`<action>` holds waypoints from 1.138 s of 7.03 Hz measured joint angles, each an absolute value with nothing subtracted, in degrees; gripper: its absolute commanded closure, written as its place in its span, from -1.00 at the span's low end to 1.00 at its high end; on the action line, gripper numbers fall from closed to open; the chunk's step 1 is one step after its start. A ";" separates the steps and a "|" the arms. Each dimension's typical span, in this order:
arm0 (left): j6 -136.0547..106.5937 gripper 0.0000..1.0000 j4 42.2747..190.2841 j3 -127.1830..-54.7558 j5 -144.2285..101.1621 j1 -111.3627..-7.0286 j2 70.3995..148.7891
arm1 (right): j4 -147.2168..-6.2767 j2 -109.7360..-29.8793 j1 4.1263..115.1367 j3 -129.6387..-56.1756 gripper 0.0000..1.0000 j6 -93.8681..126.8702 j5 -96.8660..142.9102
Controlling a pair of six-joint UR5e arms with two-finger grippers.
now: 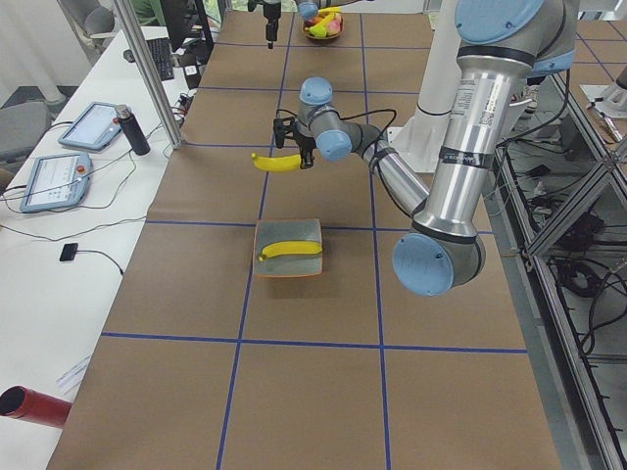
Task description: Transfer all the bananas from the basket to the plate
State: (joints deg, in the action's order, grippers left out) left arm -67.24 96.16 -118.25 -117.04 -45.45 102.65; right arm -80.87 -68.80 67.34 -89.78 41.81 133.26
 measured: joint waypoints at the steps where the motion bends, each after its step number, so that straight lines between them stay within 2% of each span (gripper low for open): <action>1: -62.93 1.00 92.83 -118.08 -116.42 -45.49 101.21 | -80.93 -68.86 67.36 -89.44 -1.00 41.64 133.41; 4: -54.07 1.00 91.05 -115.51 -116.21 -46.16 96.44 | -80.93 -69.00 67.30 -88.99 -1.00 41.58 133.24; 8: -52.59 1.00 91.42 -111.05 -116.20 -46.08 96.73 | -80.83 -69.02 67.24 -89.04 -1.00 41.57 133.38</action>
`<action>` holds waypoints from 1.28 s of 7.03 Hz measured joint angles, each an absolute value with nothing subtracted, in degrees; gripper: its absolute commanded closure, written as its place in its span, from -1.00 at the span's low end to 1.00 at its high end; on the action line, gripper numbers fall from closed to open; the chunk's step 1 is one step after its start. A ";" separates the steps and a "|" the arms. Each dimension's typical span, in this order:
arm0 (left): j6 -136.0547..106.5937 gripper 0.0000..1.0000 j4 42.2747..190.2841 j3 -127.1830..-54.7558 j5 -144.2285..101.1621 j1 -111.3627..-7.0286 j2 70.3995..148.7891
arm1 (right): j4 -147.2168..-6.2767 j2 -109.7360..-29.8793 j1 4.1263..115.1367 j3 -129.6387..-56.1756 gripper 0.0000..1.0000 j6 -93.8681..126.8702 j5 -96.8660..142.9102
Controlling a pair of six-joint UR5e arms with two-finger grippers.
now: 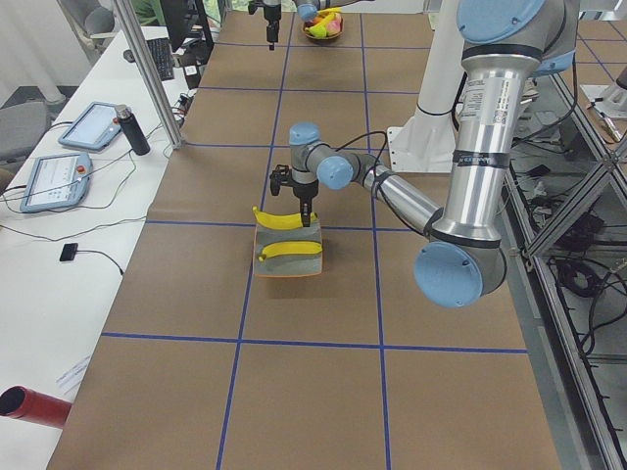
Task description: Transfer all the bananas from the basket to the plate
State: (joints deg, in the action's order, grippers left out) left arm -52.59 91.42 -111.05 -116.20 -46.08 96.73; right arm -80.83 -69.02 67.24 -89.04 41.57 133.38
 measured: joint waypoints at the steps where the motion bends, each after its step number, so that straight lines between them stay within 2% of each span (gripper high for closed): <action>1: -51.65 0.75 91.49 -110.38 -116.19 -46.10 96.74 | -80.82 -69.00 67.24 -89.03 -1.00 41.57 133.45; 2: -50.70 -0.98 91.55 -109.92 -116.08 -46.17 96.66 | -80.80 -69.00 67.24 -88.98 -1.00 41.57 133.47; 9: -46.10 -1.00 92.05 -109.99 -113.52 -48.35 98.33 | -81.05 -69.40 68.22 -88.70 -1.00 38.64 133.45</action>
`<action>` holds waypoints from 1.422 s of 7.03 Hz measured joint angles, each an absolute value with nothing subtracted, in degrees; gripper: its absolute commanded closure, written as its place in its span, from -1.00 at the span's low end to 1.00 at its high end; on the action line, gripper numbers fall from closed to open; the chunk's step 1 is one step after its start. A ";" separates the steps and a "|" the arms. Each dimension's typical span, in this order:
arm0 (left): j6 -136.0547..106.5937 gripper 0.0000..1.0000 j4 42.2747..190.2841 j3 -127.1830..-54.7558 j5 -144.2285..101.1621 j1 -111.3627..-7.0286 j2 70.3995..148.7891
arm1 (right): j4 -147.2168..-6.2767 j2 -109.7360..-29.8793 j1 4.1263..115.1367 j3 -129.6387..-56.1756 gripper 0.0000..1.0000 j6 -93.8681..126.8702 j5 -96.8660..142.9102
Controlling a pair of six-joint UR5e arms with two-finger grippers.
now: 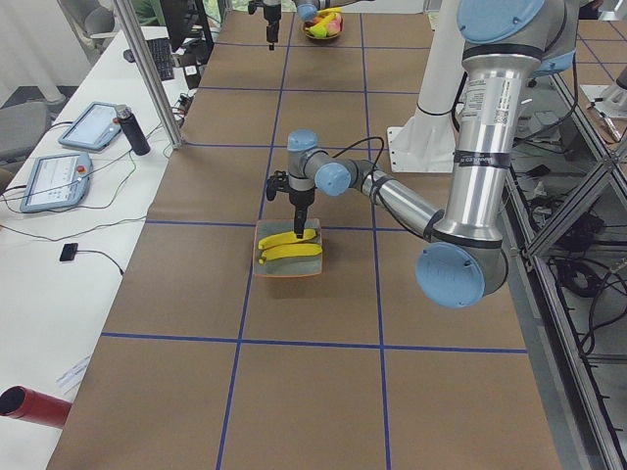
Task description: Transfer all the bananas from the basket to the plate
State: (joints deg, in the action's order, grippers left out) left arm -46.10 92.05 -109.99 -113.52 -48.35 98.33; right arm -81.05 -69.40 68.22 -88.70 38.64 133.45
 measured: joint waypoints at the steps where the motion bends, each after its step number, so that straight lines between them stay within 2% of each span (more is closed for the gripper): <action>1: -45.66 -1.00 89.37 -109.90 -113.81 -49.29 101.36 | -81.20 -70.53 69.82 -87.60 -1.00 34.03 133.21; 4: -45.54 -1.00 75.31 -109.92 -114.09 -50.04 113.61 | -81.95 -73.42 79.25 -78.13 -1.00 8.57 130.09; 6: -45.86 -1.00 74.36 -110.05 -114.16 -49.75 115.13 | -83.42 -75.43 85.89 -73.98 -1.00 -6.64 126.10; 10: -46.86 -1.00 76.03 -109.46 -114.15 -47.73 115.65 | -83.89 -83.45 88.88 -73.21 -0.99 -15.32 113.84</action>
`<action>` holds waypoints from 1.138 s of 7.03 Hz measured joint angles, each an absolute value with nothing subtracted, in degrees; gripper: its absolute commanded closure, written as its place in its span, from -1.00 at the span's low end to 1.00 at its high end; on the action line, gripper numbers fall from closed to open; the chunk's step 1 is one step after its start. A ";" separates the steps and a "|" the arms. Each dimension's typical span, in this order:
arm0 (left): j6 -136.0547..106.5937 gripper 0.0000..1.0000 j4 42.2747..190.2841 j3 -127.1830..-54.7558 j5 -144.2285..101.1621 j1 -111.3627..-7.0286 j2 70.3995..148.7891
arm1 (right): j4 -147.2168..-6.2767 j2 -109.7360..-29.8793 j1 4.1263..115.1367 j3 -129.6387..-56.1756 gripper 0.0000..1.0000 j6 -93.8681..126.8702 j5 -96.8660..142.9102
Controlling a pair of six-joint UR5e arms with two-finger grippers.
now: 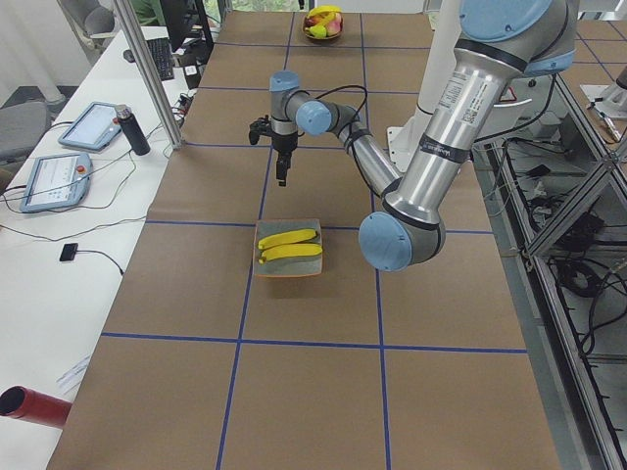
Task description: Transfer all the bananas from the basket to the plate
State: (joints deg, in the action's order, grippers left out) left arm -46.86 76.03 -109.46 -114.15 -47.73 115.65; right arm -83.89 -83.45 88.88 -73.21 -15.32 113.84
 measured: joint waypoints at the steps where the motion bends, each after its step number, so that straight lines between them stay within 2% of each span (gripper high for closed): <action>1: -46.87 -1.00 76.28 -109.10 -114.11 -47.44 115.64 | -83.73 -85.09 88.87 -72.79 -0.99 -15.71 113.45; 5: -46.90 -1.00 77.37 -108.81 -114.04 -47.26 115.58 | -83.58 -87.05 88.60 -70.48 -0.96 -16.89 113.20; 8: -46.59 -1.00 78.63 -108.16 -114.06 -47.25 115.58 | -83.29 -86.95 87.90 -69.11 -0.76 -18.00 112.63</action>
